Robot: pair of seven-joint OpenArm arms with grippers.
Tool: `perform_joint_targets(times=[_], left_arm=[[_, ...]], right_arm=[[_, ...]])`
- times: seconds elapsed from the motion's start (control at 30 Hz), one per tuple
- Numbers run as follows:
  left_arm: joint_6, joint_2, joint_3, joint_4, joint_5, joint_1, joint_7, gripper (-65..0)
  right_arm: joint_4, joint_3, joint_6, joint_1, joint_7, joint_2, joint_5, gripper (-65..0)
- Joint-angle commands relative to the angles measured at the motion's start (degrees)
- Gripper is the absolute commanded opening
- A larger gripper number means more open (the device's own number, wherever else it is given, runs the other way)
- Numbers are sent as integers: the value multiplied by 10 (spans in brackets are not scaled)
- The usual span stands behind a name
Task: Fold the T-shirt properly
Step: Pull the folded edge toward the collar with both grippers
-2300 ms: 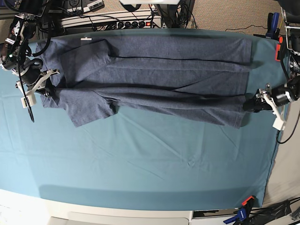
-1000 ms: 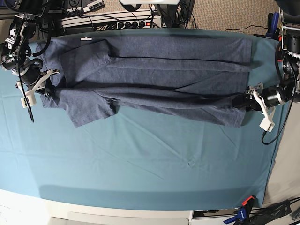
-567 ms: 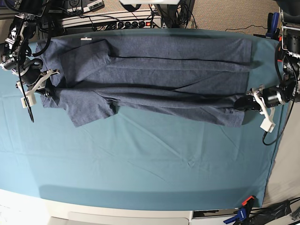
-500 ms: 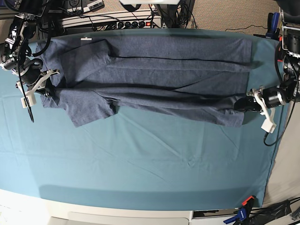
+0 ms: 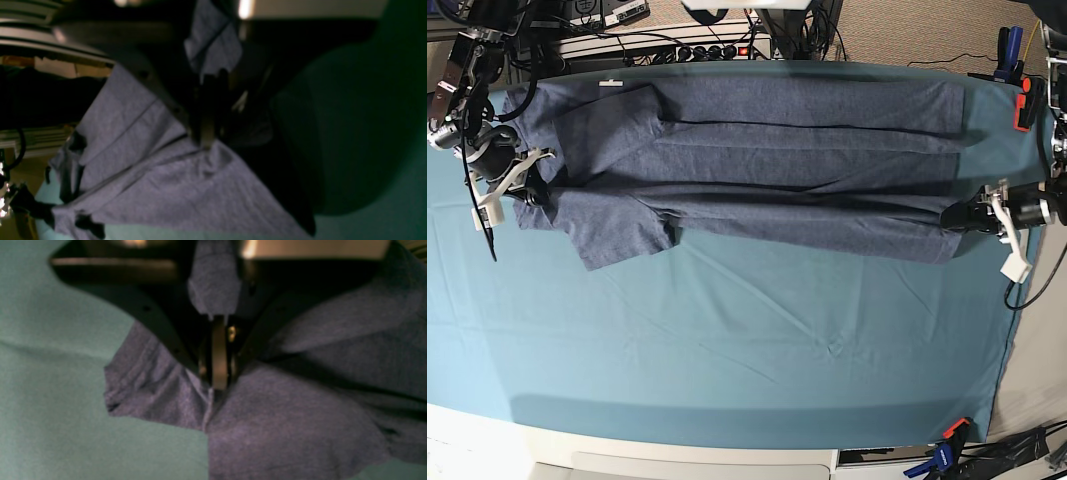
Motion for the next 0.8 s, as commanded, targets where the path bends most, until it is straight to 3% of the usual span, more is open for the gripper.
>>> perform_joint_targets(times=[0.0, 0.3, 0.77], left_arm=[[-5, -19, -5, 8, -15, -11, 0, -650], [-5, -36, -5, 8, -15, 2, 24, -650], [-5, -41, -6, 27, -15, 34, 28, -650]], right_arm=[[11, 7, 0, 5, 10, 13, 13, -650], [117, 19, 0, -35, -15, 13, 18, -650], [157, 131, 0, -107, -22, 12, 20, -650]])
